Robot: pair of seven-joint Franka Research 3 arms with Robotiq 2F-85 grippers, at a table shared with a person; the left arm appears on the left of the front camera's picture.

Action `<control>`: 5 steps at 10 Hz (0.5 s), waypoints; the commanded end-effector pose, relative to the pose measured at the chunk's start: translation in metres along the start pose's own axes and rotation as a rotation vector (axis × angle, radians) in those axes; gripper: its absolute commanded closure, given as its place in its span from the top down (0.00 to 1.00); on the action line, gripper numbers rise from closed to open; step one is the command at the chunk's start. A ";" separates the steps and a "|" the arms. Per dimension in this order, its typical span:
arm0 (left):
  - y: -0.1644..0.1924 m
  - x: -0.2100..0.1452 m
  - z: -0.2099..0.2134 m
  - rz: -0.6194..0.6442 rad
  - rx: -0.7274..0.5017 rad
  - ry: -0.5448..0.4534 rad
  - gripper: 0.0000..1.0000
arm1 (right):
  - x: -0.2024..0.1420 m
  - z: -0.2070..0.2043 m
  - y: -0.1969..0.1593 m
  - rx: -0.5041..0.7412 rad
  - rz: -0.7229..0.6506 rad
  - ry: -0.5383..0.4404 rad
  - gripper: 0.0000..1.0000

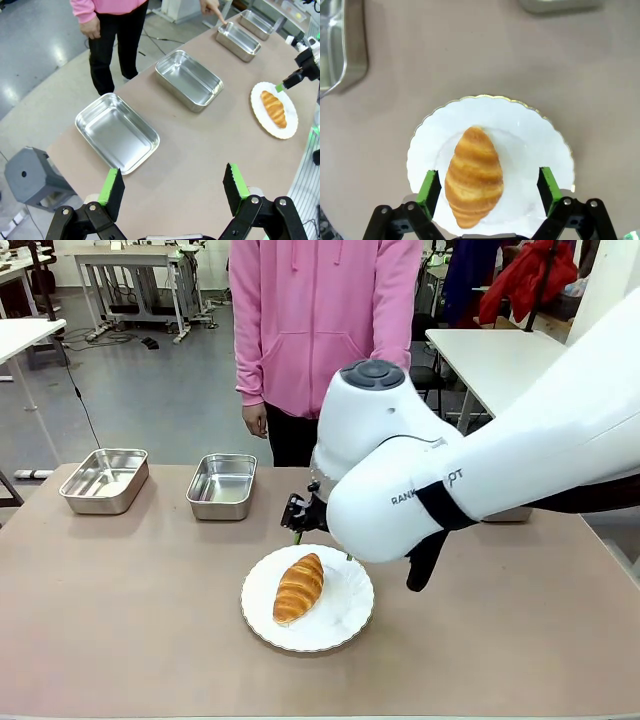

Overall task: Place the bread in the container.
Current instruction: Place the Butter Roll into the Airtight Container indicated by the human.

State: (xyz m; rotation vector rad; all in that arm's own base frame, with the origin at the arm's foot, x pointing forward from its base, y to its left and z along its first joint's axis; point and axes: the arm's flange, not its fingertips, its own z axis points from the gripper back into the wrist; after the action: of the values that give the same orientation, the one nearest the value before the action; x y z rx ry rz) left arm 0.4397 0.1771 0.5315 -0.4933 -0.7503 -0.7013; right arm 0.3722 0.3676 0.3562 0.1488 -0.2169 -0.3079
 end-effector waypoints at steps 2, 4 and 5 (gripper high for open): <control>-0.002 0.001 0.000 -0.005 -0.004 -0.010 1.00 | -0.027 -0.016 0.035 -0.045 -0.052 0.015 1.00; -0.002 0.001 0.000 -0.005 -0.004 -0.010 1.00 | -0.034 -0.032 0.038 -0.063 -0.043 0.046 1.00; -0.002 0.001 0.000 -0.005 -0.004 -0.010 1.00 | -0.034 -0.043 0.039 -0.074 -0.039 0.057 1.00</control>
State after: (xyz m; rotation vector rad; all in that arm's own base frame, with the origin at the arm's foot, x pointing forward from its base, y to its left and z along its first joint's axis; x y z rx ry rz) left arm 0.4397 0.1771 0.5315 -0.4934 -0.7502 -0.7013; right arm 0.3494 0.4106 0.3222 0.1099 -0.1356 -0.3311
